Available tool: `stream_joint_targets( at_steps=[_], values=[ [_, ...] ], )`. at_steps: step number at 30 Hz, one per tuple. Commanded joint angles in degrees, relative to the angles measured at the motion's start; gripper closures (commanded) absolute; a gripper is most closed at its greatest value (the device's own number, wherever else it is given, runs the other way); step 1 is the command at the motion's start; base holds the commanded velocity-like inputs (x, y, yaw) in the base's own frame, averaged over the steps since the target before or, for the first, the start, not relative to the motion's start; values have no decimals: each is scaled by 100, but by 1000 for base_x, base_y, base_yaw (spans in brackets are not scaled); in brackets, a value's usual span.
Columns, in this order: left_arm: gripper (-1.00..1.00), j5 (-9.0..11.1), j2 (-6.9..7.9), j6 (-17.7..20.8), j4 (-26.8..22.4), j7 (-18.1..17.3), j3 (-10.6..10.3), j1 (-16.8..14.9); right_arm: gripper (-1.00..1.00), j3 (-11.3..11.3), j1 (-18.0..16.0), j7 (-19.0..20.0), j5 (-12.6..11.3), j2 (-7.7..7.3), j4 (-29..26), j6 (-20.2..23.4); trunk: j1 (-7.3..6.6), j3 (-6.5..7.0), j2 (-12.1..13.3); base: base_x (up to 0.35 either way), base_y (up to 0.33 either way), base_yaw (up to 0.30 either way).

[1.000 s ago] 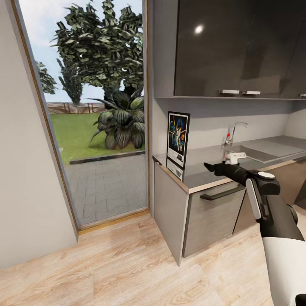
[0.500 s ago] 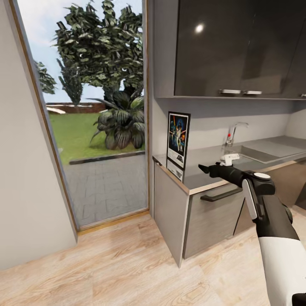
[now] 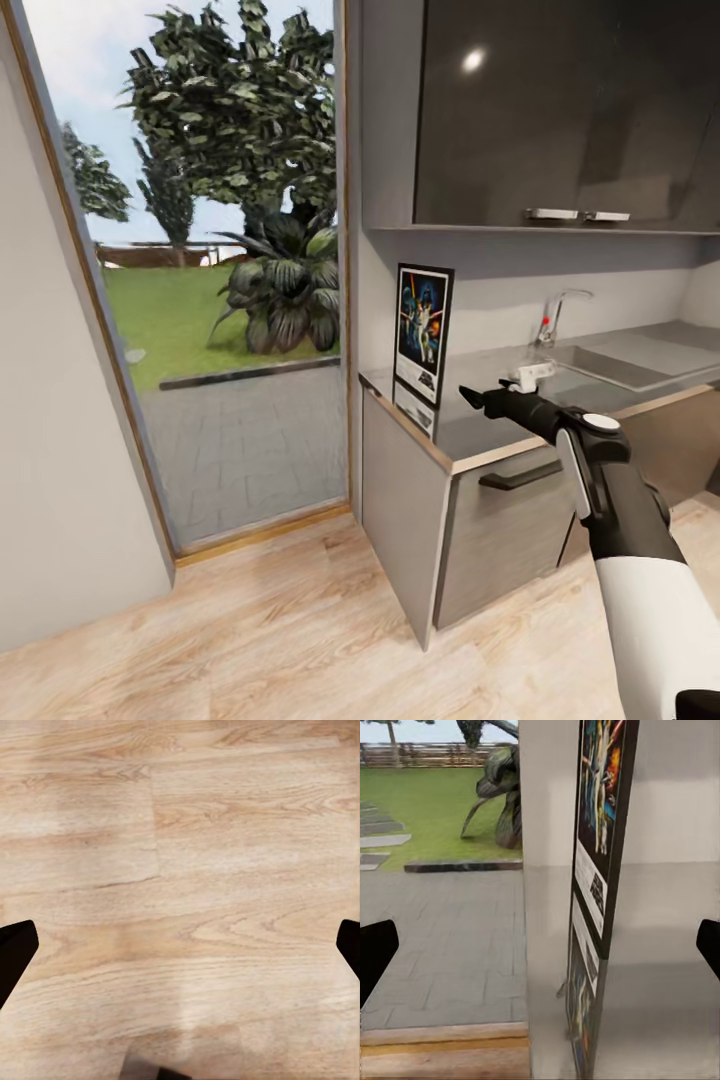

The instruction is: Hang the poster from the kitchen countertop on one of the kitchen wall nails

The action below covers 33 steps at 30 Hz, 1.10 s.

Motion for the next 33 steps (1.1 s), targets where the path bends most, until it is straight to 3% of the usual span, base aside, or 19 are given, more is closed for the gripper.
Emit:
stream_joint_targets(
  at_steps=[1,9,16,23,33],
  values=[
    [-100,-4,-5,-8,3,-4,14,0,-100,-10,-5,27,5,2,58,23,1,-5,-3,167,0,0],
    [-100,-6,0,-9,71,-3,14,0,-100,-7,-8,22,16,6,701,-490,1,-5,-3,122,0,0],
    [-100,-6,2,-9,74,0,14,0,-100,-7,-79,14,14,15,1227,-600,1,-5,-3,26,0,0],
    [-100,-6,4,-14,77,-2,14,0,-100,-7,-397,15,17,15,2110,-1119,1,-5,-3,182,0,0],
    [-100,-6,4,-13,78,-3,14,0,-100,-7,-477,13,13,10,2307,-1186,1,-5,-3,149,0,0]
  ],
)
